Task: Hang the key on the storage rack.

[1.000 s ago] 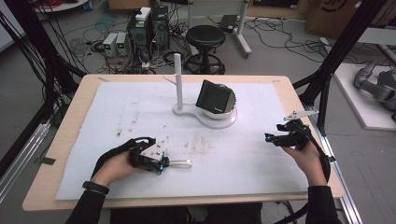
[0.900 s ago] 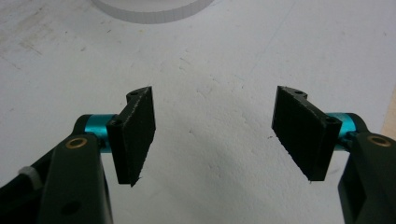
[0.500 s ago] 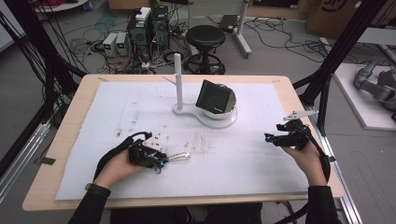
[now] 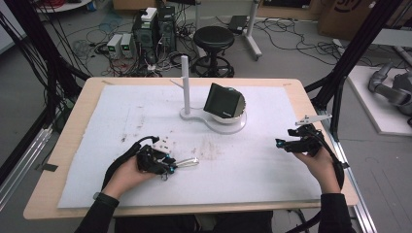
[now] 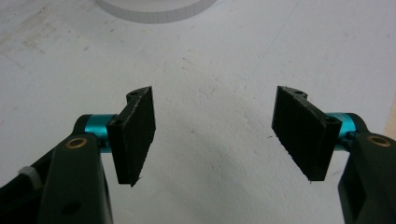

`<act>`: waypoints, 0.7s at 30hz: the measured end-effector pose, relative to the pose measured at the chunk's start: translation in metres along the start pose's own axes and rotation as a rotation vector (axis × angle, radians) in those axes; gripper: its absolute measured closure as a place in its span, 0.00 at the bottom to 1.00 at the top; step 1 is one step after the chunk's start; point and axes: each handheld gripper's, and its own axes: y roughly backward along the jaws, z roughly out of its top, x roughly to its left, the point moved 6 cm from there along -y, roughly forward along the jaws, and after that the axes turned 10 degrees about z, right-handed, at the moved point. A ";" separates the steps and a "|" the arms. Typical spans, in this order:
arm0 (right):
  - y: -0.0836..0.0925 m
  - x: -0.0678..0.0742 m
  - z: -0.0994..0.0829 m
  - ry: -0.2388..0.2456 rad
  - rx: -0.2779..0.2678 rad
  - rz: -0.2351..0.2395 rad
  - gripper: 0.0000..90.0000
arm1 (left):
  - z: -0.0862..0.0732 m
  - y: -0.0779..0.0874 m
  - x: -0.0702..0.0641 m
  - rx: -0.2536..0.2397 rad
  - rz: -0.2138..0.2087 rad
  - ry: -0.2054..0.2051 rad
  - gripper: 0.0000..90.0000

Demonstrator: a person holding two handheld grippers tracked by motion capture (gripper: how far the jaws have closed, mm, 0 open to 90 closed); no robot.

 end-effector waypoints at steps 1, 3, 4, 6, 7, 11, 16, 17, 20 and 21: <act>0.000 0.000 0.000 0.001 0.000 0.000 0.34 | 0.000 0.000 -0.001 0.000 0.003 0.002 0.82; 0.001 0.000 0.000 0.002 -0.001 -0.001 0.35 | 0.001 0.000 0.000 -0.008 -0.002 0.023 0.82; 0.001 0.000 0.000 -0.001 -0.002 -0.001 0.35 | 0.002 0.001 0.001 -0.024 -0.007 0.045 0.82; 0.001 -0.001 0.000 -0.003 -0.001 -0.002 0.34 | 0.005 0.004 0.005 -0.065 -0.026 0.088 0.82; 0.001 -0.001 0.000 -0.002 0.000 -0.002 0.35 | 0.006 0.006 0.008 -0.094 -0.030 0.120 0.82; 0.001 -0.001 0.000 0.000 -0.002 0.000 0.34 | 0.012 0.022 0.022 -0.229 -0.037 0.227 0.82; -0.001 0.000 0.000 -0.001 0.003 0.001 0.35 | 0.024 0.043 0.038 -0.424 -0.058 0.351 0.82; -0.001 0.000 0.000 0.000 0.002 0.001 0.35 | 0.027 0.046 0.041 -0.458 -0.055 0.369 0.82; -0.001 0.001 0.001 0.002 0.001 -0.001 0.35 | 0.035 0.054 0.049 -0.534 -0.039 0.398 0.82; -0.001 0.001 0.001 0.003 0.000 -0.002 0.35 | 0.037 0.056 0.051 -0.553 -0.036 0.407 0.82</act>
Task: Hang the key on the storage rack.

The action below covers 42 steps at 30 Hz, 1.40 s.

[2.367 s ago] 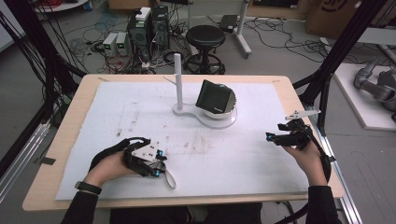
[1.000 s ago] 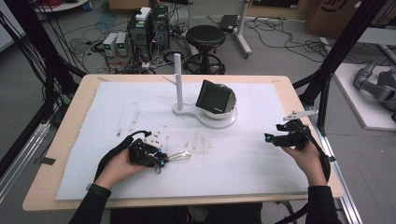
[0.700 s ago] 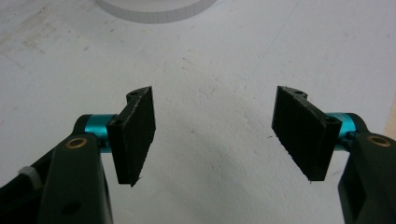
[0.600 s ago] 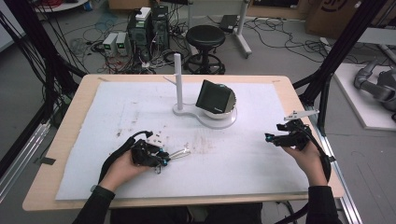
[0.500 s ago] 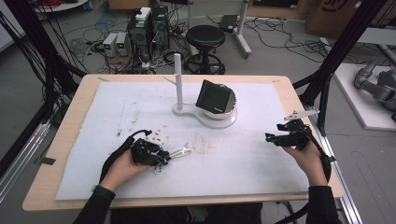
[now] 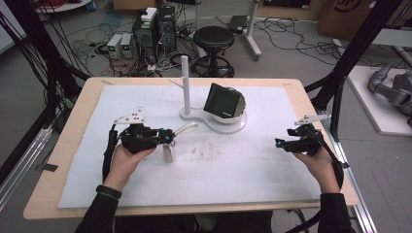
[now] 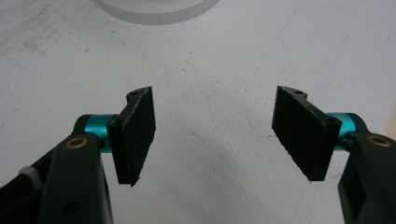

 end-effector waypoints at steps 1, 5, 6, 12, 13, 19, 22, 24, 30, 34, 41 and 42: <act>0.000 0.000 0.000 0.001 -0.001 0.003 0.35 | 0.003 0.000 0.001 -0.026 0.002 0.014 0.82; 0.001 -0.001 -0.001 -0.004 0.000 0.003 0.34 | 0.014 0.000 0.005 -0.105 0.005 0.054 0.82; 0.001 -0.001 -0.001 -0.002 0.000 0.003 0.34 | 0.015 -0.001 0.006 -0.118 0.001 0.068 0.82; 0.001 -0.002 -0.001 0.001 -0.002 0.001 0.34 | 0.027 -0.004 0.010 -0.174 -0.022 0.117 0.82; 0.000 -0.001 0.000 0.000 -0.003 0.003 0.35 | 0.029 -0.005 0.011 -0.182 -0.021 0.117 0.82; 0.000 0.000 0.000 0.002 0.001 0.002 0.35 | 0.047 -0.011 0.013 -0.235 -0.031 0.152 0.82; 0.000 -0.001 0.000 0.002 0.001 0.002 0.35 | 0.053 -0.014 0.016 -0.251 -0.040 0.175 0.82; 0.000 -0.001 0.000 0.002 0.000 0.003 0.35 | 0.055 -0.017 0.017 -0.253 -0.046 0.190 0.82; 0.000 -0.001 0.000 0.002 -0.001 0.003 0.35 | 0.059 -0.026 0.026 -0.261 -0.051 0.251 0.82; 0.000 -0.001 0.000 0.003 -0.001 0.002 0.35 | 0.059 -0.029 0.035 -0.287 -0.045 0.305 0.82; -0.002 -0.001 0.000 0.003 0.002 0.003 0.35 | 0.057 -0.036 0.041 -0.306 -0.063 0.337 0.82; -0.002 0.000 0.000 0.003 0.002 0.004 0.34 | 0.057 -0.037 0.041 -0.306 -0.066 0.349 0.82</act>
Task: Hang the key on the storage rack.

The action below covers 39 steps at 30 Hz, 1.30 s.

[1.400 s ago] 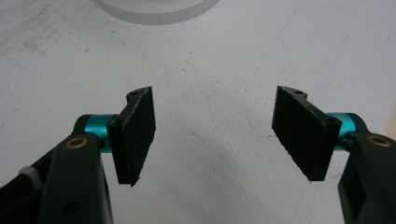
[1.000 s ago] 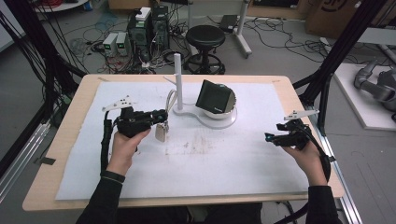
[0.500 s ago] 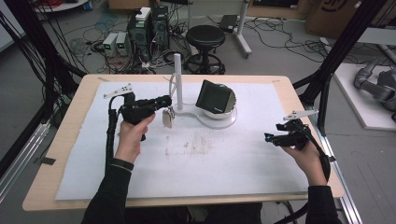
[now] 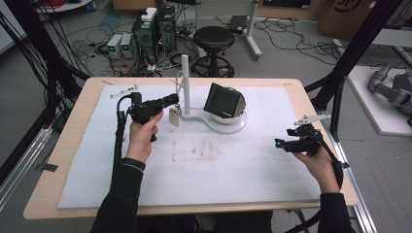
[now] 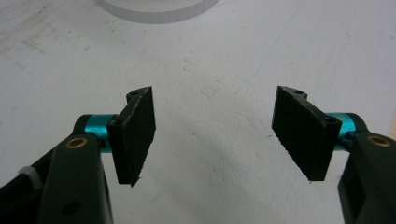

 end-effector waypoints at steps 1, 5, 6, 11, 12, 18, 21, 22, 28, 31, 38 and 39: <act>0.000 0.000 0.000 0.001 0.001 0.002 0.35 | -0.001 0.000 0.000 0.009 0.003 -0.006 0.82; 0.001 0.000 0.000 0.002 -0.001 -0.001 0.35 | -0.003 -0.002 0.003 0.013 0.012 0.001 0.82; 0.001 0.000 0.000 -0.001 -0.002 0.001 0.35 | -0.002 -0.002 0.005 0.003 0.011 0.016 0.82; 0.000 0.000 0.000 0.004 -0.002 0.001 0.35 | -0.006 -0.005 0.015 0.019 0.040 0.046 0.82; 0.000 0.000 0.000 0.004 -0.002 0.001 0.35 | -0.007 -0.006 0.017 0.028 0.048 0.049 0.82; 0.001 0.000 0.000 0.000 -0.003 0.000 0.35 | -0.012 -0.004 0.020 0.104 0.188 -0.012 0.53; 0.003 -0.001 0.000 -0.002 -0.006 -0.003 0.35 | -0.013 0.005 0.012 0.179 0.271 -0.112 0.41; 0.004 -0.001 0.000 -0.002 -0.005 -0.004 0.35 | -0.014 0.009 0.008 0.203 0.299 -0.157 0.40; 0.007 0.000 0.000 0.004 -0.013 -0.004 0.34 | -0.026 0.038 -0.013 0.322 0.412 -0.356 0.37; 0.009 0.000 -0.001 0.000 -0.010 -0.002 0.34 | -0.038 0.051 -0.017 0.412 0.459 -0.420 0.35; 0.007 0.000 0.002 -0.001 -0.003 0.004 0.34 | -0.058 0.072 -0.015 0.594 0.532 -0.605 0.34; 0.007 0.000 0.002 0.000 -0.002 0.002 0.34 | -0.059 0.074 -0.012 0.608 0.547 -0.624 0.34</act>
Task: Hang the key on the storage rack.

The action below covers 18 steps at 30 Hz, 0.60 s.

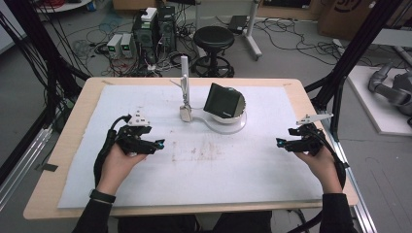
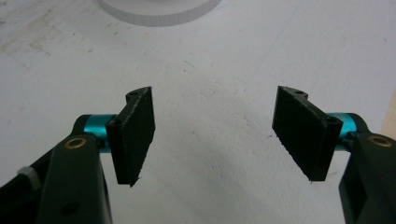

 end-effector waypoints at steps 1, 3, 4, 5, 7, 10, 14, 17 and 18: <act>0.000 0.000 0.000 -0.005 0.004 -0.002 0.34 | -0.002 -0.001 0.001 0.017 0.007 -0.014 0.33; 0.000 0.002 -0.001 -0.002 0.010 -0.002 0.34 | -0.007 -0.003 0.003 0.047 0.024 -0.042 0.33; 0.000 0.002 -0.002 -0.004 0.014 -0.004 0.34 | -0.009 -0.003 0.004 0.058 0.032 -0.050 0.33; 0.000 0.003 -0.002 0.000 0.017 -0.003 0.34 | -0.010 -0.004 0.005 0.062 0.032 -0.055 0.33; 0.001 0.004 -0.003 0.002 0.019 -0.006 0.34 | -0.011 -0.002 0.007 0.072 0.036 -0.062 0.33; 0.004 0.005 -0.002 -0.004 0.019 -0.022 0.34 | -0.010 0.001 0.009 0.069 0.045 -0.066 0.33; 0.005 0.005 -0.002 -0.002 0.020 -0.021 0.34 | -0.012 0.003 0.014 0.069 0.045 -0.057 0.33; 0.003 0.003 -0.003 -0.003 0.024 -0.019 0.34 | -0.014 0.003 0.017 0.070 0.046 -0.045 0.33; 0.002 0.003 -0.004 -0.001 0.025 -0.017 0.34 | -0.015 0.002 0.018 0.072 0.049 -0.039 0.33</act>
